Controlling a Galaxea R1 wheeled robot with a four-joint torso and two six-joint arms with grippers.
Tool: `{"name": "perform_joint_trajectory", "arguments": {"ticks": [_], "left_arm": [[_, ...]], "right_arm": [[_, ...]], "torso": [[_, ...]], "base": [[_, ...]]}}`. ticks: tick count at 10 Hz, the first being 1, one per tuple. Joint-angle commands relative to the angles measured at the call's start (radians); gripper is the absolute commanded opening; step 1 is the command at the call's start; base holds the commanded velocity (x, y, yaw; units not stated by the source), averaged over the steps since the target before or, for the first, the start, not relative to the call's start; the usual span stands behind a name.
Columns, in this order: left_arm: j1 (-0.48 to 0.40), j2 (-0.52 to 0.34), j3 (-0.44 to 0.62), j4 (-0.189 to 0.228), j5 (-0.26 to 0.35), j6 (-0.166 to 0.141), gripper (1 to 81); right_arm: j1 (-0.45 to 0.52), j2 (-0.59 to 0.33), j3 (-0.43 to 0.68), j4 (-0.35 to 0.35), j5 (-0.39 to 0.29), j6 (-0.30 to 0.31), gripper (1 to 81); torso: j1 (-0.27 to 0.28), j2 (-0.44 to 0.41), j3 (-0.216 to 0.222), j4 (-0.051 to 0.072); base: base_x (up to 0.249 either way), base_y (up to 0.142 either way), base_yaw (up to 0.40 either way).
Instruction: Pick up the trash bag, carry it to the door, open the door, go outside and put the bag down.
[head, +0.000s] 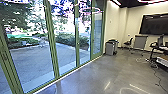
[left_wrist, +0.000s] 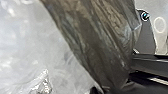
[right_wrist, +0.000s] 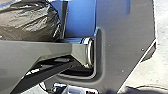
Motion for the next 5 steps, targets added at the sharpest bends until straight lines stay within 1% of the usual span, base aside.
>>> {"name": "perform_joint_trajectory", "arguments": {"ticks": [1, 3, 5], "left_arm": [[-0.064, -0.004, 0.001, 0.005, 0.062, 0.009, 1.0], [-0.064, -0.004, 0.003, 0.005, 0.062, 0.010, 1.0], [-0.064, -0.004, 0.001, 0.005, 0.062, 0.010, 1.0]], "right_arm": [[0.065, 0.011, 0.006, -0.004, -0.057, -0.002, 81.1], [0.064, 0.013, 0.006, -0.004, -0.057, -0.002, 81.1], [0.062, 0.012, 0.006, -0.004, -0.057, -0.002, 81.1]], "torso": [[0.000, 0.000, 0.000, 0.000], [0.000, 0.000, 0.000, 0.000], [0.000, 0.000, 0.000, 0.000]], "base": [[0.158, 0.000, 0.000], [0.158, 0.000, 0.000], [0.158, -0.066, 0.000]]}}
